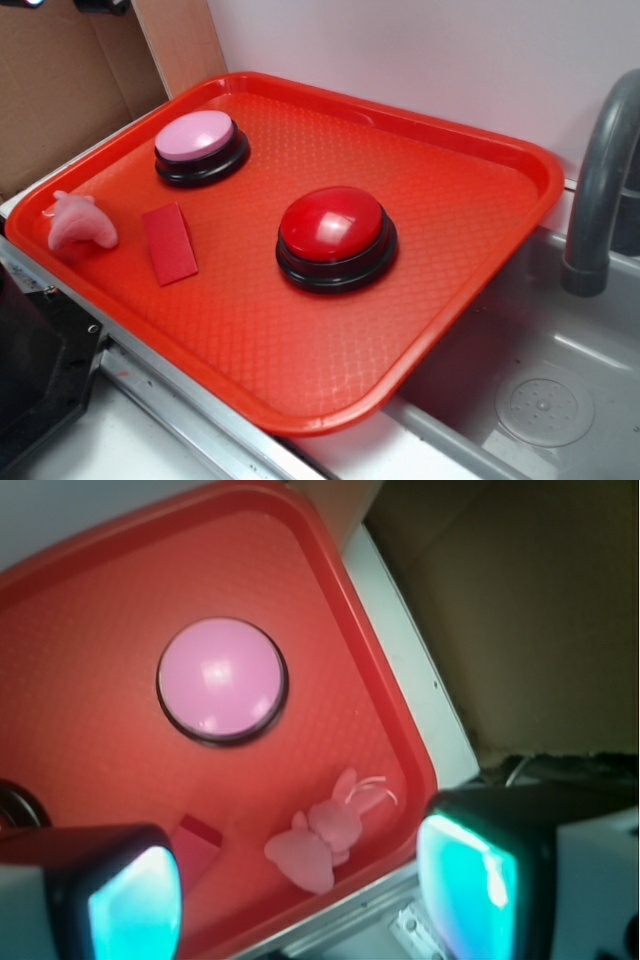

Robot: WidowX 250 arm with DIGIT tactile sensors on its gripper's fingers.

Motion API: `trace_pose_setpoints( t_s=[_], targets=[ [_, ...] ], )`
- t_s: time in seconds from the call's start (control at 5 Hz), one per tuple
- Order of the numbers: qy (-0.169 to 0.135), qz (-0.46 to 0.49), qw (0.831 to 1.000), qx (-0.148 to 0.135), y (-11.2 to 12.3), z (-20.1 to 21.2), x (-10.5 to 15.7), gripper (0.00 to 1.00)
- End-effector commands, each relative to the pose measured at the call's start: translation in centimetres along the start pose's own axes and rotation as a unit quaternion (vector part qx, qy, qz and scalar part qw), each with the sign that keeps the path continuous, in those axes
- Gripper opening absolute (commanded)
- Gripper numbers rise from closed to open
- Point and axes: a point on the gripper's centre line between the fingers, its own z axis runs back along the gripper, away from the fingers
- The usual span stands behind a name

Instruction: Push the pink button.

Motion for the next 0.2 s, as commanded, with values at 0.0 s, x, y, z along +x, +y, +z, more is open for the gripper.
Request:
trace_pose_setpoints(
  t_s=[0.0],
  targets=[
    [-0.044, -0.010, 0.999, 0.009, -0.11, 3.07, 0.13, 1.00]
  ],
)
